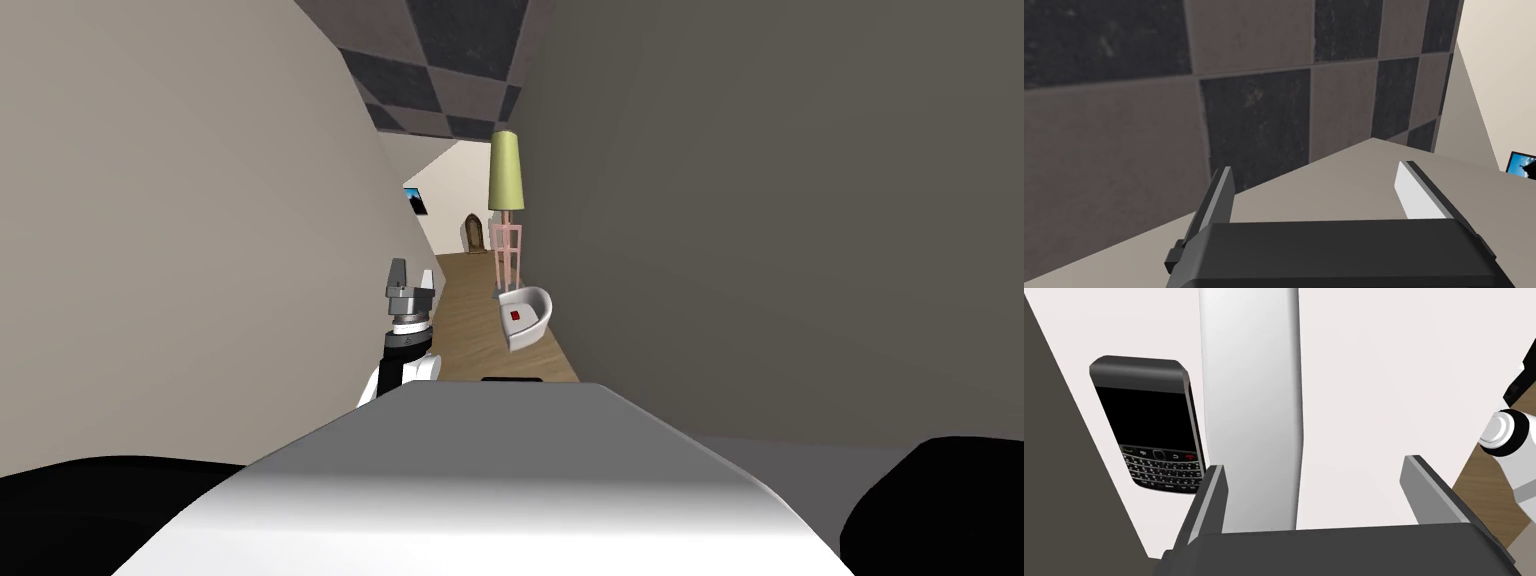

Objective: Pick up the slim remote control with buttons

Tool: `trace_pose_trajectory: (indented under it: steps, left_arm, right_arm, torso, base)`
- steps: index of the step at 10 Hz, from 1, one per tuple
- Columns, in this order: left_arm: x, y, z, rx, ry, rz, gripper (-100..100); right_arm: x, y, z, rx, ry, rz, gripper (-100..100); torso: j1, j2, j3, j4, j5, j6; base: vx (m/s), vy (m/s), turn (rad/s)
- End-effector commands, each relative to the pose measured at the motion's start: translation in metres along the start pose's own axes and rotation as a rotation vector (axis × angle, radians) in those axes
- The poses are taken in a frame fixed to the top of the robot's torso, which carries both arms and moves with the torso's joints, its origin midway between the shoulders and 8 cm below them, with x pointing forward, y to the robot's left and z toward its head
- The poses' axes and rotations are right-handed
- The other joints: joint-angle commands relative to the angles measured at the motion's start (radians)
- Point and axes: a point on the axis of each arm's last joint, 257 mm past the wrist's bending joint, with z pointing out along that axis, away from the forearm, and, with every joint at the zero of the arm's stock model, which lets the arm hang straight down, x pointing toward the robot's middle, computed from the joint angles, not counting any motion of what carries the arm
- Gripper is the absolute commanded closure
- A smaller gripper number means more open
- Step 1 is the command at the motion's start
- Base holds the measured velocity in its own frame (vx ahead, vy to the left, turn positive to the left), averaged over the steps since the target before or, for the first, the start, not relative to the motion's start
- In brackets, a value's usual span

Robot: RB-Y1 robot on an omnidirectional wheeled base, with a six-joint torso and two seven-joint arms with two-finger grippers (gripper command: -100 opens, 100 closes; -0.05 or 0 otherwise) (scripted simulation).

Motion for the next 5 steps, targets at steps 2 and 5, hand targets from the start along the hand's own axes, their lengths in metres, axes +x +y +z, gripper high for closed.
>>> trace_pose_trajectory:
  steps: [2, 5]
  left_arm:
    - [0.0, 0.0, 0.0, 0.0, 0.0, 0.0, 0]
    - [0.0, 0.0, 0.0, 0.0, 0.0, 0.0, 0]
  right_arm:
    - [-0.0126, 0.0001, 0.0042, -0.08, 0.033, -0.058, -100]
    - [-0.0145, 0.0013, 0.0064, -0.093, 0.036, -0.065, 0]
  torso:
    - [0.001, 0.0, 0.0, 0.0, 0.0, 0.0]
    - [0.005, 0.003, 0.002, 0.001, 0.001, 0.002]
  base:
    - [0.026, -0.061, 0.22]
    - [0.007, -0.018, 0.06]
